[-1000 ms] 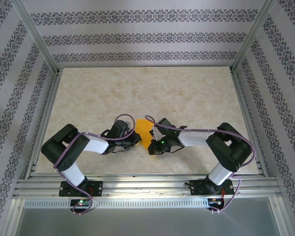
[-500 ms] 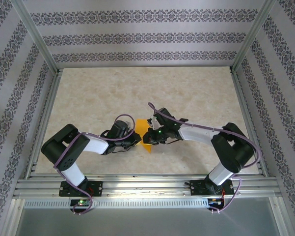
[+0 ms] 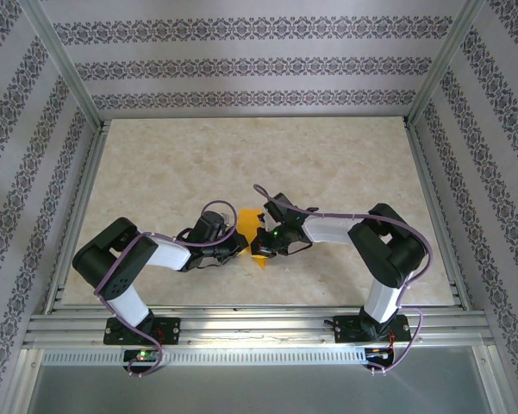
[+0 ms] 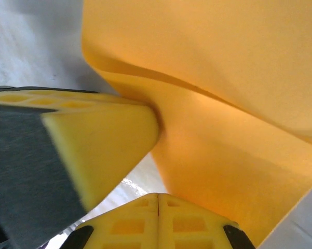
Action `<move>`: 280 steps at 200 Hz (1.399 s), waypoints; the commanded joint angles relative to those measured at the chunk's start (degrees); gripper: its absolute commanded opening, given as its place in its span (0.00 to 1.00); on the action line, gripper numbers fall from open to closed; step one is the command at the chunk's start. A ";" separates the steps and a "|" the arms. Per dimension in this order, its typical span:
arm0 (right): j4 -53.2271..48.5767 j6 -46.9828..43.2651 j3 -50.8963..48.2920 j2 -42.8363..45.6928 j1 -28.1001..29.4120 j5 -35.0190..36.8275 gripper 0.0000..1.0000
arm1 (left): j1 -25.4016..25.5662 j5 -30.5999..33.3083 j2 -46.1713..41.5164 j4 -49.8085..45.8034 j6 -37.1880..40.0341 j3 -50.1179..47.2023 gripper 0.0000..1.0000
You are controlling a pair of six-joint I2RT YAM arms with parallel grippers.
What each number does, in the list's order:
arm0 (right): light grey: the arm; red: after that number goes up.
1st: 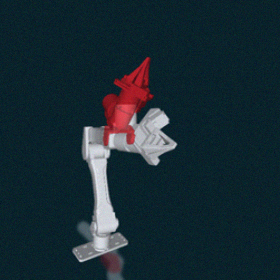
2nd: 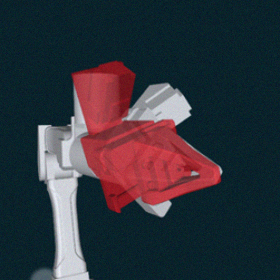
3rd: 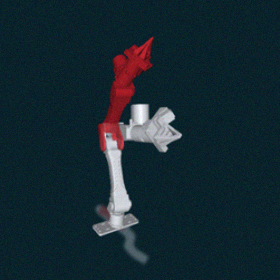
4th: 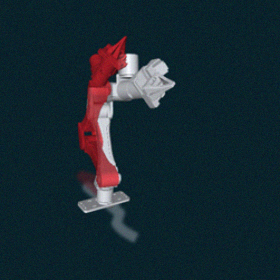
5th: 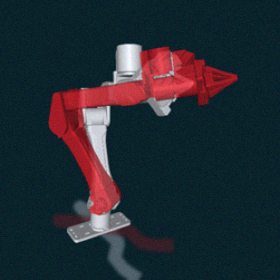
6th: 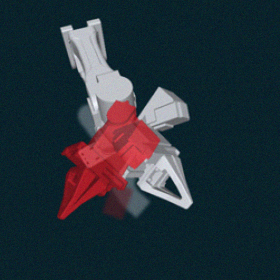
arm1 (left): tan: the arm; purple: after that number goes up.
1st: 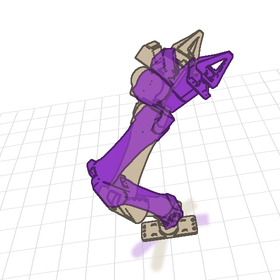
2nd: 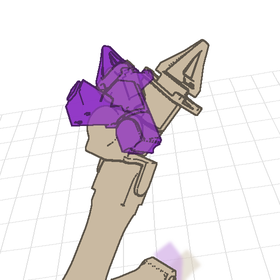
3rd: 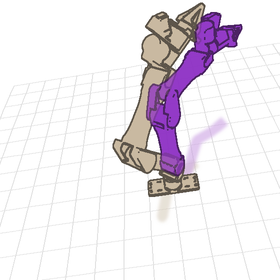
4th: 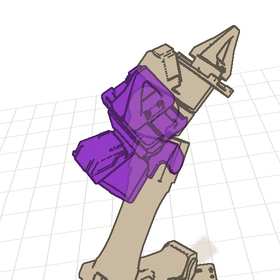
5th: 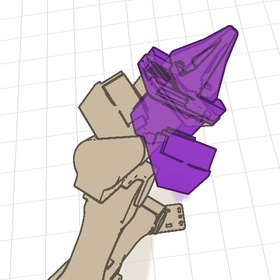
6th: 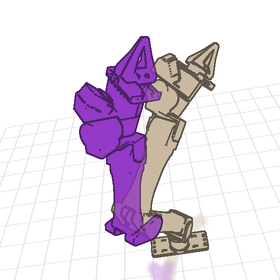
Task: Fold a paper plane with a square sheet of paper (pick it up from the middle)
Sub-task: Third fold the triangle at the center of the table.
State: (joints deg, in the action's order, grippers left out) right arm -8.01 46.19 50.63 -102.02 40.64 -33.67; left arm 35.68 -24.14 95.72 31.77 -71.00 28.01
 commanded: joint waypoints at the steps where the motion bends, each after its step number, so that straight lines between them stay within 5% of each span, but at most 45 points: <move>1: -1.46 -1.34 0.20 -1.29 0.54 1.07 0.04 | 0.97 0.92 1.35 -3.01 0.73 0.04 0.00; 159: -2.54 -4.59 -9.66 5.57 1.78 0.90 0.05 | 0.90 1.19 1.22 -3.39 0.58 0.12 0.00; 228: -3.61 -9.74 -6.35 2.46 0.72 -0.84 0.03 | 0.97 0.76 -11.37 -14.72 11.82 6.14 0.12; 280: -4.99 -14.81 -4.41 0.91 -1.41 -2.86 0.02 | 1.57 0.14 -11.50 -16.41 10.47 4.96 0.04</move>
State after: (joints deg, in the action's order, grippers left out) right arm -9.85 35.55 45.28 -99.18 40.27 -37.04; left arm 36.05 -23.49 83.13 19.25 -61.98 33.65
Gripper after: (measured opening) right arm 0.044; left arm 0.050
